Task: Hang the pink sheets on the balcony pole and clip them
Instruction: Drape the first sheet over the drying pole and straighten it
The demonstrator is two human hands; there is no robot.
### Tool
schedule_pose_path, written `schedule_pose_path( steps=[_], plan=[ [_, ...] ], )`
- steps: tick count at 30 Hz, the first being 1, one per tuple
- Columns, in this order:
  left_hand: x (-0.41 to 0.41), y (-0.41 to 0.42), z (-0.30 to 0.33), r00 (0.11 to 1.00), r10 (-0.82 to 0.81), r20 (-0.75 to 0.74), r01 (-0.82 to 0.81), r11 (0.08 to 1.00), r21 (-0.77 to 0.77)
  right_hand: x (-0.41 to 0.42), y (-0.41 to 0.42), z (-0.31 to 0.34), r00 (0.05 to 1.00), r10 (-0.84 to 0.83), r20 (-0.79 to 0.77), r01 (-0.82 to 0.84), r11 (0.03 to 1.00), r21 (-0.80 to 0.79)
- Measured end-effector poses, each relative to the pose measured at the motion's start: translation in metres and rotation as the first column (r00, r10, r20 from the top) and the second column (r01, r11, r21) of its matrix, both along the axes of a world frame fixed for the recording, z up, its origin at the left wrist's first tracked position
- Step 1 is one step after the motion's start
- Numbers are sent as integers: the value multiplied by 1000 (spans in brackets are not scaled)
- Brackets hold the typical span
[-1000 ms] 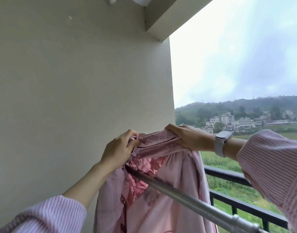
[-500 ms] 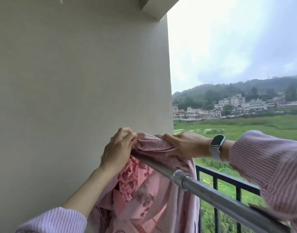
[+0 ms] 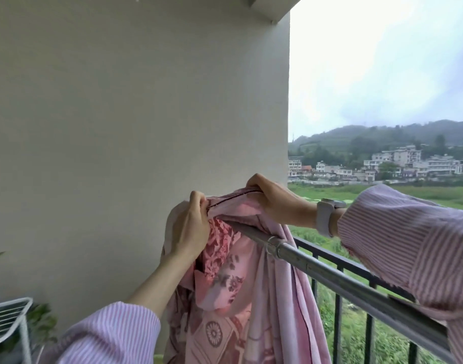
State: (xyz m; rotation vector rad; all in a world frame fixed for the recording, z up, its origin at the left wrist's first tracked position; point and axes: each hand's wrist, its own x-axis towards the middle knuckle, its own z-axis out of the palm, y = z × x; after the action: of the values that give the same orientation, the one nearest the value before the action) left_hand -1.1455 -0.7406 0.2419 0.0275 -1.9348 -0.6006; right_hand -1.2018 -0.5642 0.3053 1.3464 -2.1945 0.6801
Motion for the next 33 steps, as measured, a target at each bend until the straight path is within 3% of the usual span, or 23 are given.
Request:
schedule_pose_path(
  steps=[4,8,10,13,15,17,20,24,27,29,31,33],
  plan=[
    [11,2,18,998,-48,-44,45,997,-54,21,16,9,993,-35,-109,38,999,27],
    [29,3,53,989,-106,-101,98,992,-81,39,19,28,980,-80,-183,56,990,-132],
    [40,1,53,986,-121,-115,112,990,-84,47,19,32,969,-90,-228,60,989,-139],
    [54,6,24,986,-142,-82,122,971,-206,53,35,26,959,-150,-240,174,982,81],
    [63,25,-3,968,-245,60,252,920,-301,54,55,17,932,-314,-181,359,868,344],
    [68,41,-24,892,-356,279,429,860,-276,61,75,10,866,-488,-109,466,709,529],
    [70,41,-40,860,-362,361,455,863,-219,76,82,1,803,-595,-44,498,627,599],
    [77,14,-58,890,-271,367,341,929,-140,105,51,-19,828,-557,-67,516,710,480],
    [81,-10,-81,885,-220,410,274,958,-79,113,16,-56,823,-505,-259,566,759,322],
    [80,-20,-97,887,-225,404,258,966,-30,109,-7,-94,828,-433,-357,506,851,142],
    [77,-27,-111,885,-253,392,263,964,29,108,-27,-138,882,-369,-294,373,927,-45],
    [67,-32,-126,886,-265,381,269,962,45,106,-44,-180,918,-352,-182,321,930,-179]
  ],
)
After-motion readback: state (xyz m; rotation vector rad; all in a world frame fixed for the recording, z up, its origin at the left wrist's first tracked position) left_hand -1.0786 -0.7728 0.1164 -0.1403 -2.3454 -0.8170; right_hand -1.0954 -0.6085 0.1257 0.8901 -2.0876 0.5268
